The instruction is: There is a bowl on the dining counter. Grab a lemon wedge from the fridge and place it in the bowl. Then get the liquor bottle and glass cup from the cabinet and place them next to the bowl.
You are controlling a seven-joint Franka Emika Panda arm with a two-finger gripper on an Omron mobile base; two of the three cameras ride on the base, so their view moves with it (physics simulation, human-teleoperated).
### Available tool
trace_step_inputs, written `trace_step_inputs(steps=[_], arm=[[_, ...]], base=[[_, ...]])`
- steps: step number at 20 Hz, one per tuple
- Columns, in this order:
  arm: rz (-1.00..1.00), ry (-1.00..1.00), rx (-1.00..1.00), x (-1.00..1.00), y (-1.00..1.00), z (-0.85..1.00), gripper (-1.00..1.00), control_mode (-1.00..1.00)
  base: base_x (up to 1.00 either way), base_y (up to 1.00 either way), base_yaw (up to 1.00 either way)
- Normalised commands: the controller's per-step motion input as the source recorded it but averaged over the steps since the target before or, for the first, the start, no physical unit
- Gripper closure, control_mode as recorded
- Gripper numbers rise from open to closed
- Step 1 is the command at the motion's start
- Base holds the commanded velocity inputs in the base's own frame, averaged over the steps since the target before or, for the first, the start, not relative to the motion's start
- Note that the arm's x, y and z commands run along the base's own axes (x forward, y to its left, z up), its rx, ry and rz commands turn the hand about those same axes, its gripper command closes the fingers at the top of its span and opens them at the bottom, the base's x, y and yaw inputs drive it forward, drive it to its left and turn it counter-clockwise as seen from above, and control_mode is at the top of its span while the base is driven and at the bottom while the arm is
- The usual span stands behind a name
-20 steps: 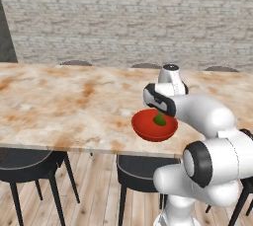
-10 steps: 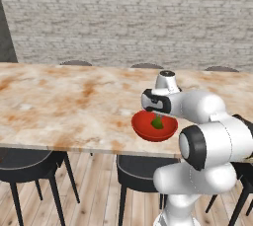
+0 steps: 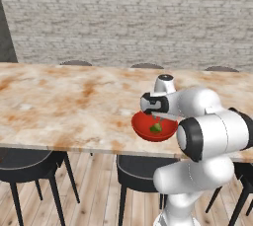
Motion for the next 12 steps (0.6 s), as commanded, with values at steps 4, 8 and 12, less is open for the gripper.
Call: trace_step_inputs(steps=[4,8,12], arm=[[0.00,-0.08,0.00,-0.02,0.00,0.09,-1.00,-1.00],[0.06,-0.20,0.00,-0.27,0.00,0.70,-1.00,-1.00],[0.08,-0.22,0.00,-0.43,0.02,1.00,-1.00,-1.00]], base=[[0.00,0.00,0.00],[0.00,0.00,0.00],[0.00,0.00,0.00]])
